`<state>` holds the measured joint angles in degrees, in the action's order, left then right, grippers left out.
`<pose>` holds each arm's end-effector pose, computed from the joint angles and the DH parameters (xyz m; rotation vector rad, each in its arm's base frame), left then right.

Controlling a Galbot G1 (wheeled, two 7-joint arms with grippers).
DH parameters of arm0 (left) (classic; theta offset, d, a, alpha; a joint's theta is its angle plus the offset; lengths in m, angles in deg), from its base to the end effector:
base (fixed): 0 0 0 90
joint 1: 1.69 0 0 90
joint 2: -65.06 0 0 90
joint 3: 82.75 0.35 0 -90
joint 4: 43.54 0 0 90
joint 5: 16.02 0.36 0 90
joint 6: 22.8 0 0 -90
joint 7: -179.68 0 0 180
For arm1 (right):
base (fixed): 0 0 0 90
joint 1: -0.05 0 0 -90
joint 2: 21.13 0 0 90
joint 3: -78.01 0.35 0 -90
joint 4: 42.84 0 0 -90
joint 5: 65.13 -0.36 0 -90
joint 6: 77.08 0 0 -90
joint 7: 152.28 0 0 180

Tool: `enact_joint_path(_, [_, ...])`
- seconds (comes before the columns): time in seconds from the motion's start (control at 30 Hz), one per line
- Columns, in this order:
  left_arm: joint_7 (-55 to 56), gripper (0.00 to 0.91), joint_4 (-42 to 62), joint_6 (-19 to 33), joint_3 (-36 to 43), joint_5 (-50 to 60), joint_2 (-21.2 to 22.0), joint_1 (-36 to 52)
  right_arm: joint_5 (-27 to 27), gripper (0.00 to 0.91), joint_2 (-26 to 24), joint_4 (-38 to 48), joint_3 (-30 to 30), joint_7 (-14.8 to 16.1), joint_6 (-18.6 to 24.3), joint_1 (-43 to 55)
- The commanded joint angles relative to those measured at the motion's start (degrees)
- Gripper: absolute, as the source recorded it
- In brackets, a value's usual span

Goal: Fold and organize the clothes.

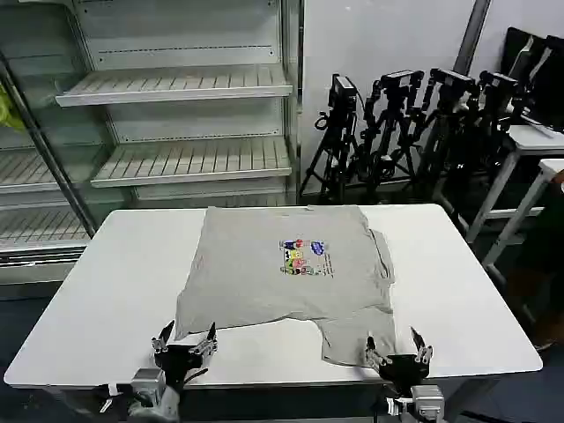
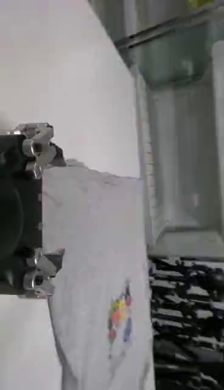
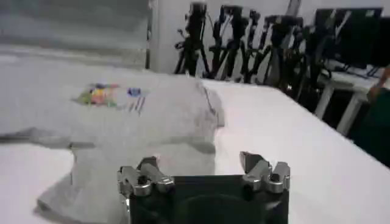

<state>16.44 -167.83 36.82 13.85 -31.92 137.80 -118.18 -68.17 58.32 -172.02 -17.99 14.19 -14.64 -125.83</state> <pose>0.1972 0.0110 -0.2667 0.0150 -2.7009 -0.0861 0.1511 0.0062 -0.2646 -0.0654 -2.7112 0.1745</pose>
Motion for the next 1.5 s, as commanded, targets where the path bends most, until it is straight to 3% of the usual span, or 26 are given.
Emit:
enact_joint_path(0.03, [1.2, 0.01, 7.2, -2.8, 0.4, -6.1, -2.1, 6.1, -0.5, 0.0, 0.3, 0.8, 0.1, -0.1, -0.8, -0.7])
enact_joint_path(0.6, [0.9, 0.01, 6.1, -2.6, 0.5, -6.5, -2.2, 4.8, -2.9, 0.0, 0.4, 1.1, -0.9, 0.4, -0.4, -2.2])
enact_joint_path(0.8, [0.0, 0.01, 3.9, -2.3, 0.4, -6.9, -2.2, 3.6, -4.7, 0.0, 0.4, -0.3, -0.6, 0.3, 2.4, -2.9])
enact_joint_path(0.93, [-0.2, 0.01, -1.3, -2.1, 0.5, -6.7, -1.8, 0.8, -5.4, 0.0, -0.2, -4.4, 0.0, 0.2, 6.2, -5.1])
enact_joint_path(1.13, [-0.8, 0.01, -10.1, -1.8, 0.9, -4.4, -0.9, -6.4, -5.6, 0.0, -2.4, -12.5, 1.3, 0.2, 8.4, -11.1])
enact_joint_path(1.5, [-0.7, 0.01, -18.1, -2.3, -2.3, -2.7, -2.4, -12.3, -6.4, 0.0, -6.2, -20.8, 4.5, 0.0, 8.5, -16.3])
